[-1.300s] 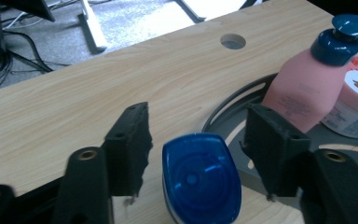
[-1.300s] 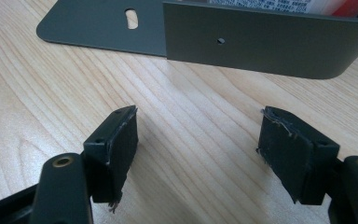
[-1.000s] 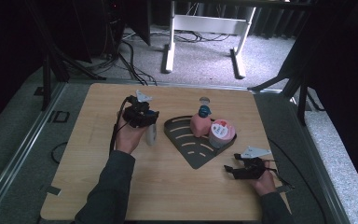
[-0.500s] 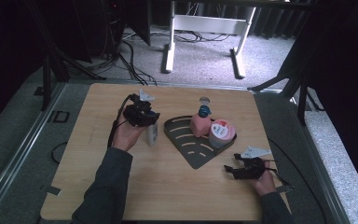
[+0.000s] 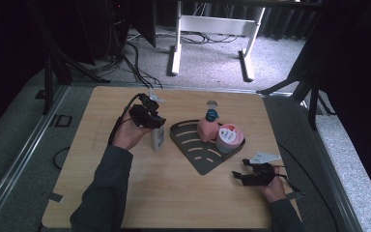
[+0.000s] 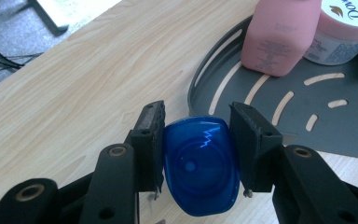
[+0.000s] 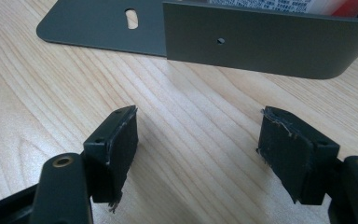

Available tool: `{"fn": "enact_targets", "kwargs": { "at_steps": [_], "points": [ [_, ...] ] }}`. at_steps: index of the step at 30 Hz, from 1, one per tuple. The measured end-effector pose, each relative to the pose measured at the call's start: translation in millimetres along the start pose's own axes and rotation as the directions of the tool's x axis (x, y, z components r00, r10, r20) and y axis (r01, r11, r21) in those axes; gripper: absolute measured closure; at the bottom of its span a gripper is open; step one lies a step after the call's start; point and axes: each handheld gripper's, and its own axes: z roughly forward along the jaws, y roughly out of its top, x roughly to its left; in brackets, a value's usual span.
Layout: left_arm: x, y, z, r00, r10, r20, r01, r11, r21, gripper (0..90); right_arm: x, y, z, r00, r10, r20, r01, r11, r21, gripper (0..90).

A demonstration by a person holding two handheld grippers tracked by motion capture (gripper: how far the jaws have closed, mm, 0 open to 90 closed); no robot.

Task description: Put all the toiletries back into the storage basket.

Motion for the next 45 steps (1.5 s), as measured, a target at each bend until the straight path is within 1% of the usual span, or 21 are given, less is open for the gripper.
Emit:
{"fn": "enact_targets", "kwargs": {
  "at_steps": [2, 4, 5, 11, 17, 21, 24, 26, 27, 34, 38, 43, 45],
  "points": [
    [0.2, 0.7, 1.7, 1.0, 0.001, 0.003, -0.001, 0.9998, 0.022, 55.3, 0.0, 0.0, 0.0, 1.0, 0.0, 0.0, 0.0, 1.0, 0.0, 28.0],
    [-0.3, 0.4, 4.6, 0.9999, 0.013, -0.006, -0.013, 0.9987, 0.049, 52.4, 0.1, 0.0, 0.0, 1.0, 0.001, 0.0, -0.001, 1.0, 0.001, 28.0],
    [-0.3, -0.1, 6.2, 0.9999, 0.012, -0.001, -0.012, 0.9981, 0.06, 52.0, 0.1, 0.0, 0.0, 1.0, 0.001, 0.0, -0.001, 1.0, 0.001, 28.0],
    [0.5, -3.5, 12.8, 0.9999, 0.01, 0.011, -0.011, 0.9957, 0.092, 50.7, 0.1, 0.0, 0.0, 1.0, 0.001, 0.0, -0.001, 1.0, 0.001, 28.0],
    [-1.3, -6.3, 23.8, 0.9997, 0.016, 0.016, -0.018, 0.9888, 0.148, 48.8, 0.1, 0.0, 0.0, 1.0, 0.001, 0.0, -0.001, 1.0, 0.001, 28.0],
    [-2.2, -9.9, 32.2, 0.9997, 0.012, 0.023, -0.016, 0.9854, 0.17, 48.5, 0.1, 0.0, 0.0, 1.0, 0.001, 0.0, -0.001, 1.0, 0.001, 28.0],
    [-2.7, -11.6, 36.3, 0.9996, 0.018, 0.022, -0.022, 0.9817, 0.189, 48.2, 0.1, 0.0, 0.0, 1.0, 0.001, 0.0, -0.001, 1.0, 0.001, 28.0],
    [-2.2, -11.7, 36.2, 0.9995, 0.021, 0.023, -0.025, 0.9813, 0.191, 49.7, 0.1, 0.0, 0.0, 1.0, 0.001, 0.0, -0.001, 1.0, 0.0, 28.0],
    [-1.6, -11.8, 35.9, 0.9994, 0.018, 0.03, -0.023, 0.9816, 0.19, 50.4, 0.1, 0.0, 0.0, 1.0, 0.001, 0.0, -0.001, 1.0, 0.001, 28.0],
    [1.1, -12.8, 35.1, 0.9972, 0.027, 0.069, -0.04, 0.9828, 0.181, 52.0, 0.1, 0.0, 0.0, 1.0, 0.001, 0.0, -0.001, 1.0, 0.001, 28.0],
    [-0.1, -12.9, 34.5, 0.9949, 0.044, 0.09, -0.06, 0.9824, 0.177, 52.7, 0.1, 0.0, 0.0, 1.0, 0.001, 0.0, -0.001, 1.0, 0.001, 28.0],
    [1.4, -13.2, 35.0, 0.995, 0.035, 0.094, -0.053, 0.981, 0.187, 51.8, 0.1, 0.0, 0.0, 1.0, 0.001, 0.0, -0.001, 1.0, 0.001, 28.0],
    [0.6, -13.3, 36.5, 0.9949, 0.038, 0.094, -0.056, 0.9788, 0.197, 50.9, 0.1, 0.0, 0.0, 1.0, 0.001, 0.0, -0.001, 1.0, 0.001, 28.0]
  ]
}}
